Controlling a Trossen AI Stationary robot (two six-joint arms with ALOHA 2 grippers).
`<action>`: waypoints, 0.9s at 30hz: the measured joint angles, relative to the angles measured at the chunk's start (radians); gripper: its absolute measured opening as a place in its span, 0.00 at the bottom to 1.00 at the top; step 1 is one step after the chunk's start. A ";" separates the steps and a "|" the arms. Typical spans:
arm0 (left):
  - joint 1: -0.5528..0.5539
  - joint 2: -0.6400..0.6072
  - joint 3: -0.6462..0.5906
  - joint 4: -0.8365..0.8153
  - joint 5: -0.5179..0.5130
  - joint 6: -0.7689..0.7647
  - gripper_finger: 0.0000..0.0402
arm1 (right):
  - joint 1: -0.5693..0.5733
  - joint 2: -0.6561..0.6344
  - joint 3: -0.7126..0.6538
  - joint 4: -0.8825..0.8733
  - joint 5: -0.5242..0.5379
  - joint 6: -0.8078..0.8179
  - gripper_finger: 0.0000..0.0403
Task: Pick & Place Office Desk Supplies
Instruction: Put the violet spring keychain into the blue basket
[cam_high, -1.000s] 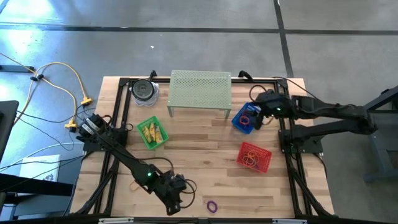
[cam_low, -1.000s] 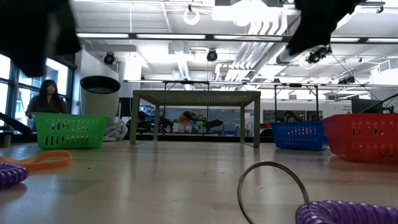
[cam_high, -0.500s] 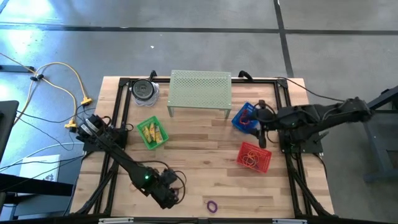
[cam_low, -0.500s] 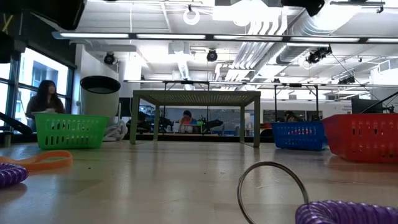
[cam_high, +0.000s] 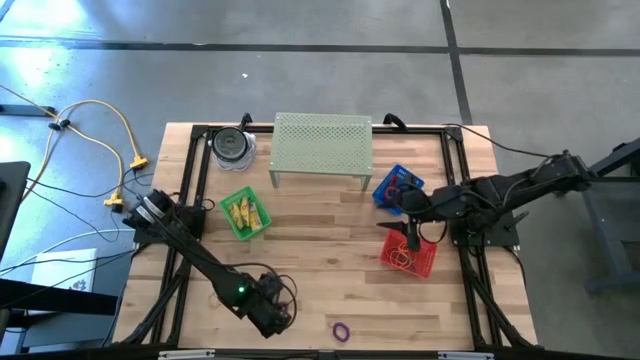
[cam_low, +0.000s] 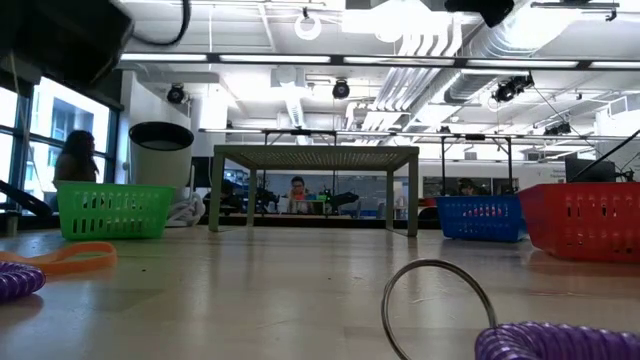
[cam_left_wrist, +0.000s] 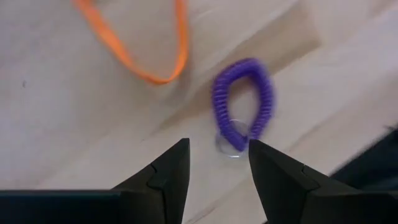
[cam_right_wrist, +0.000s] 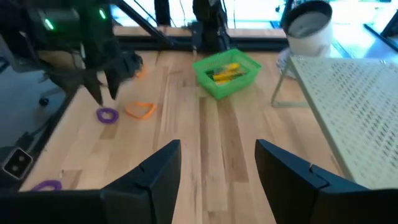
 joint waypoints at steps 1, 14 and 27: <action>0.000 0.012 0.000 0.000 0.015 -0.013 0.39 | 0.003 0.003 0.000 0.010 0.000 -0.010 0.48; 0.008 0.038 0.002 0.074 -0.016 -0.017 0.39 | 0.043 0.004 0.000 0.038 -0.003 -0.041 0.48; 0.036 0.085 0.004 0.078 0.024 -0.062 0.39 | 0.088 0.014 0.000 0.046 -0.014 -0.040 0.48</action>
